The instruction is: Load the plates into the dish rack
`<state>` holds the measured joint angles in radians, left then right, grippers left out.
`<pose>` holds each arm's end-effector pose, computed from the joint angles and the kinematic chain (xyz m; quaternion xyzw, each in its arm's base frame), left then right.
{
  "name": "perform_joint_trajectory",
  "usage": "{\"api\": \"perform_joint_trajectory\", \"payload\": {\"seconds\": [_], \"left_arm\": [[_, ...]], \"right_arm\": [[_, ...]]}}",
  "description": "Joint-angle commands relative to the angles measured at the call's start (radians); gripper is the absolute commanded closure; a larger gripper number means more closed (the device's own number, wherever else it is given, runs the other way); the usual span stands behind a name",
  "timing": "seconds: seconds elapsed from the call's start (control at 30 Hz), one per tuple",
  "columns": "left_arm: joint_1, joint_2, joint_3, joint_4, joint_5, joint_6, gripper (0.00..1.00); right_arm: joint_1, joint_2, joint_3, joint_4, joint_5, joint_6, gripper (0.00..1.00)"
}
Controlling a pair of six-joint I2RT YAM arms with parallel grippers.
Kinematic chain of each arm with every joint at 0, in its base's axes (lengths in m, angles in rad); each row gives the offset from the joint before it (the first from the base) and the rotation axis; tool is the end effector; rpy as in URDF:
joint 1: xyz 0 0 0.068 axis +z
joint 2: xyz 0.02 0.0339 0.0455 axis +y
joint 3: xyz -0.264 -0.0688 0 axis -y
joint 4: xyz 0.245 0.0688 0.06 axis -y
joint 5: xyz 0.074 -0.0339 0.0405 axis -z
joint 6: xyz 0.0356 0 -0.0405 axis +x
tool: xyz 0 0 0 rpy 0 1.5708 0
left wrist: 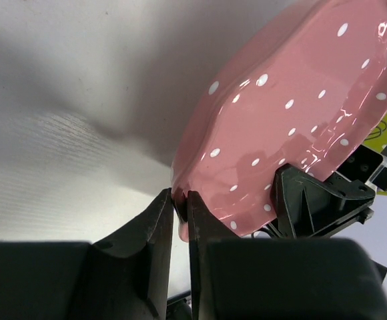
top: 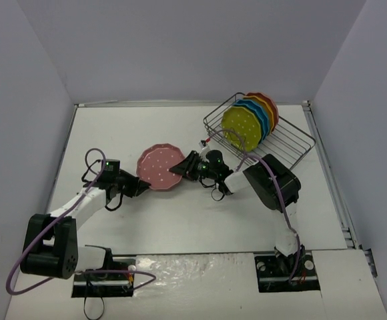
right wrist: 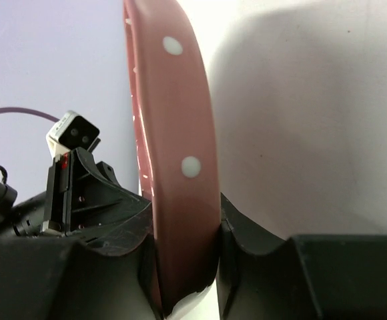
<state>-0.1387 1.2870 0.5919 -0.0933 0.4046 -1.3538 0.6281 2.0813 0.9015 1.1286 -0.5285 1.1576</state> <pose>0.2436 -0.0482 0.1804 -0.4541 0.7873 -0.3900 0.1482 0.3151 0.2510 0.1348 0.0095 0.7225 0.6366 0.2695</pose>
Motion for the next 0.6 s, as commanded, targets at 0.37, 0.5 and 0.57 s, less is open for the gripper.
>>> {"api": "perform_joint_trajectory", "payload": {"seconds": [0.37, 0.5, 0.57], "left_arm": [[-0.016, -0.078, 0.125, -0.061, -0.013, 0.170, 0.37], [-0.016, -0.098, 0.223, -0.198, -0.081, 0.288, 0.15], [-0.016, -0.115, 0.295, -0.277, -0.140, 0.344, 0.08]], "right_arm": [[-0.004, -0.431, 0.154, -0.448, 0.110, -0.590, 1.00], [-0.014, -0.519, 0.247, -0.699, 0.178, -0.777, 1.00], [-0.027, -0.550, 0.305, -0.826, 0.216, -0.903, 1.00]]}}
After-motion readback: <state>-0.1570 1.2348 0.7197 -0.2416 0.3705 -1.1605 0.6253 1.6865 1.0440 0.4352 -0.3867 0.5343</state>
